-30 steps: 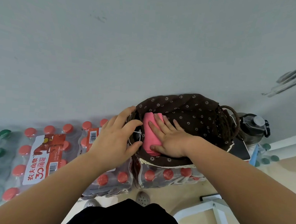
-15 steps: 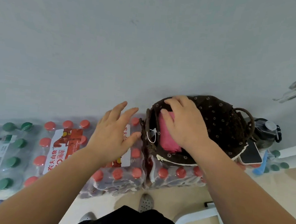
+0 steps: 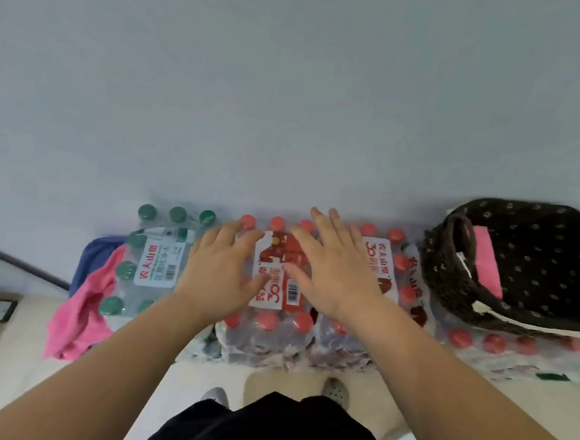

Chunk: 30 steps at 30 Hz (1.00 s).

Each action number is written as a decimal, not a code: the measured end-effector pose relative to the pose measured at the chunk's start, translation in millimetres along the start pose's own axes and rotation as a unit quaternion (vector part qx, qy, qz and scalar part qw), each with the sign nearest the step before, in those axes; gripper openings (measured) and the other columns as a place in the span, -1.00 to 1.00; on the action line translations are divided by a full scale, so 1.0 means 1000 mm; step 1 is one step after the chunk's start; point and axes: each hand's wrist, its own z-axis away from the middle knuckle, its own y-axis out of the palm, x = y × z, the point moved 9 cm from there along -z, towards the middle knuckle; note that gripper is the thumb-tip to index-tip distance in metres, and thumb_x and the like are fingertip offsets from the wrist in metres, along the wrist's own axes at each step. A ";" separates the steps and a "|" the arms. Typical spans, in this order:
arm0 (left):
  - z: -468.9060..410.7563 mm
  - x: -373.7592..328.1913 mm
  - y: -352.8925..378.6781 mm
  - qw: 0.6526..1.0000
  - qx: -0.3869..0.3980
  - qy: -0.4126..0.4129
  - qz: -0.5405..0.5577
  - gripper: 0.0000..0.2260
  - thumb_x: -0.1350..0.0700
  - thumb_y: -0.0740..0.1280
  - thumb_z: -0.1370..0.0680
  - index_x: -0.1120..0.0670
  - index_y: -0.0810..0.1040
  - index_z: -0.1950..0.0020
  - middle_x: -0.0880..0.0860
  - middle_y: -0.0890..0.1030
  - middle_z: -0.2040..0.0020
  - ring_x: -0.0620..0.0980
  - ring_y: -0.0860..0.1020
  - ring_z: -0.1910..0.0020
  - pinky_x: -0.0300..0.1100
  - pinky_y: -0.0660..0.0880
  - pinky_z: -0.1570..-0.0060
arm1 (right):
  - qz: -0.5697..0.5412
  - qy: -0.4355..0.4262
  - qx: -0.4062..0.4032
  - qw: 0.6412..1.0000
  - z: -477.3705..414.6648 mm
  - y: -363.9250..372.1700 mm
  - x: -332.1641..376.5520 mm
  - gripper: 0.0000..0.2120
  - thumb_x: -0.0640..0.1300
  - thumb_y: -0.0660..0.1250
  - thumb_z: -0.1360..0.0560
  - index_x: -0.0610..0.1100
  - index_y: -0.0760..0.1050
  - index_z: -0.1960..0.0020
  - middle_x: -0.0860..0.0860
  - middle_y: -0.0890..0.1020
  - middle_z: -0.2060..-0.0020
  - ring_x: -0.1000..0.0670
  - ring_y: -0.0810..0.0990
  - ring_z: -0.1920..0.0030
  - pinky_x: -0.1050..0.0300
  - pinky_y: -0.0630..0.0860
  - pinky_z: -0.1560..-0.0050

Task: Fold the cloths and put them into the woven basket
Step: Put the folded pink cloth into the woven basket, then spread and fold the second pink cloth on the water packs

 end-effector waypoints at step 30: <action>0.120 0.370 0.021 0.964 0.155 -0.201 -0.073 -0.43 -0.32 0.23 -0.44 -0.14 0.36 -0.41 -0.04 0.45 -0.33 0.09 0.37 -0.33 0.00 0.36 -0.27 | 0.093 -0.226 0.185 0.952 -0.133 0.141 0.333 -0.37 0.24 0.12 -0.59 -0.02 0.15 -0.57 -0.17 0.08 -0.58 -0.25 -0.12 -0.58 -0.37 -0.23 -0.50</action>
